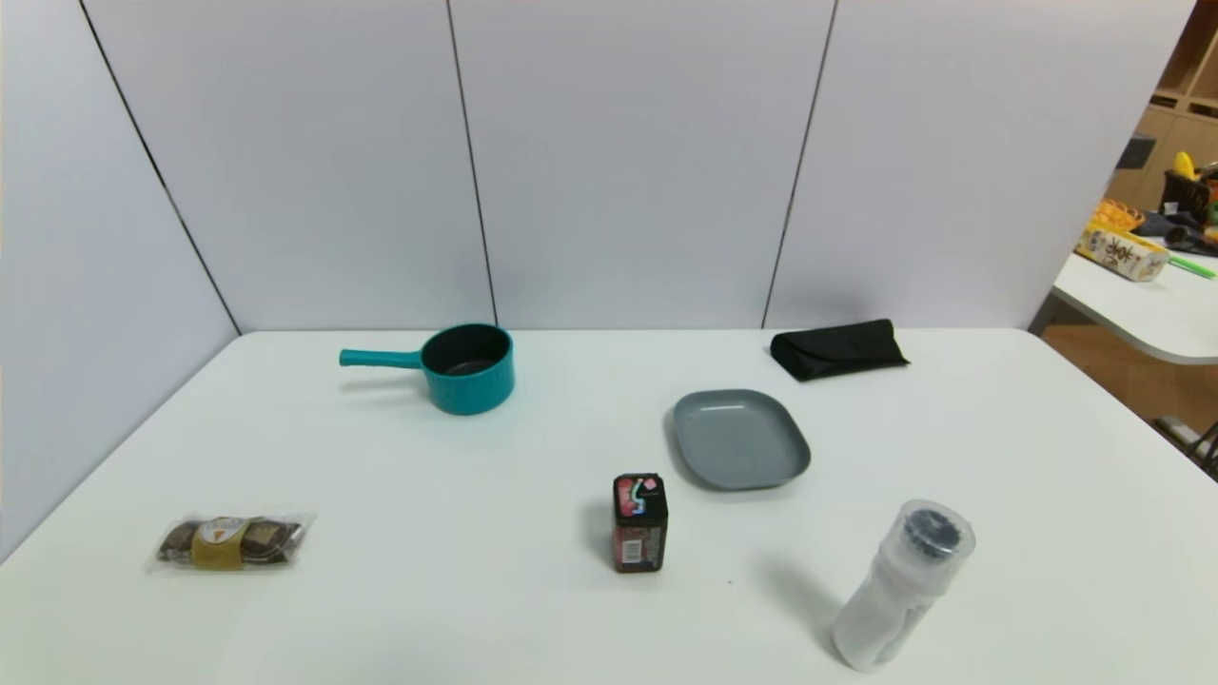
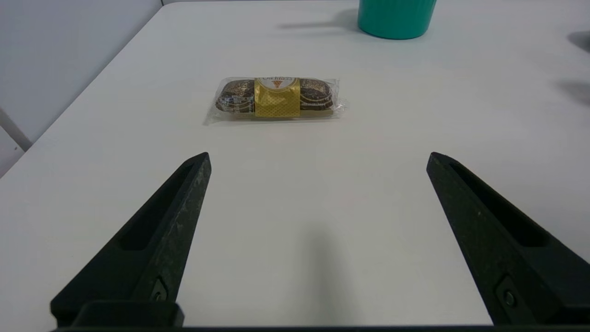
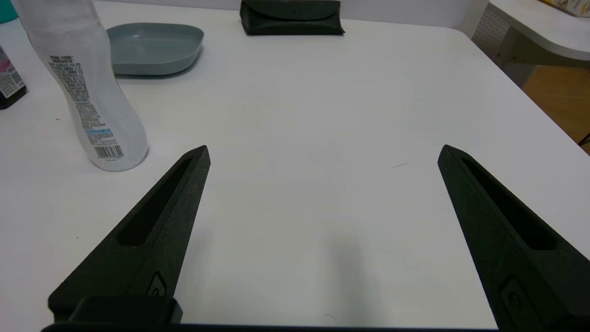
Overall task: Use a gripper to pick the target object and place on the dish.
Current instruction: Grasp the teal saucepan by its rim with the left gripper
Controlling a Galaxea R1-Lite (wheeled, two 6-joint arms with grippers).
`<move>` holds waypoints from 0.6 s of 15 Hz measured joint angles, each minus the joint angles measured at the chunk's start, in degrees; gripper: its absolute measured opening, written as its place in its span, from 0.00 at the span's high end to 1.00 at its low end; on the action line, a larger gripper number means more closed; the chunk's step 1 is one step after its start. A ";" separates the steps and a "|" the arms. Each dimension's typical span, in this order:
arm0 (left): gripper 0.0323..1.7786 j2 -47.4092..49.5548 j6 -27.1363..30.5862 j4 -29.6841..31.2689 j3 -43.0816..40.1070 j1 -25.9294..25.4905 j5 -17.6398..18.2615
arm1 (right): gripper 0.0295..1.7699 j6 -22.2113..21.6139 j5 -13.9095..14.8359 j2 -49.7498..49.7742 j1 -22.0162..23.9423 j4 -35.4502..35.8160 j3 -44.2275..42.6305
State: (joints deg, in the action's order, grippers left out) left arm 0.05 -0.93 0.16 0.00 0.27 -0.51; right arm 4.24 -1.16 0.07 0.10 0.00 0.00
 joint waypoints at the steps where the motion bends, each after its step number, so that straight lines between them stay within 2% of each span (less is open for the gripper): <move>1: 0.05 0.00 -0.01 0.00 0.00 0.00 0.02 | 0.03 0.02 -0.02 0.00 0.00 0.00 0.00; 9: 0.05 0.00 -0.01 0.00 0.00 0.00 0.00 | 0.03 0.02 -0.02 0.00 0.00 0.00 0.00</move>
State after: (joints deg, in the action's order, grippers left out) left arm 0.05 -0.94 0.16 0.00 0.27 -0.51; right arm 4.27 -1.18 0.07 0.10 0.00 0.00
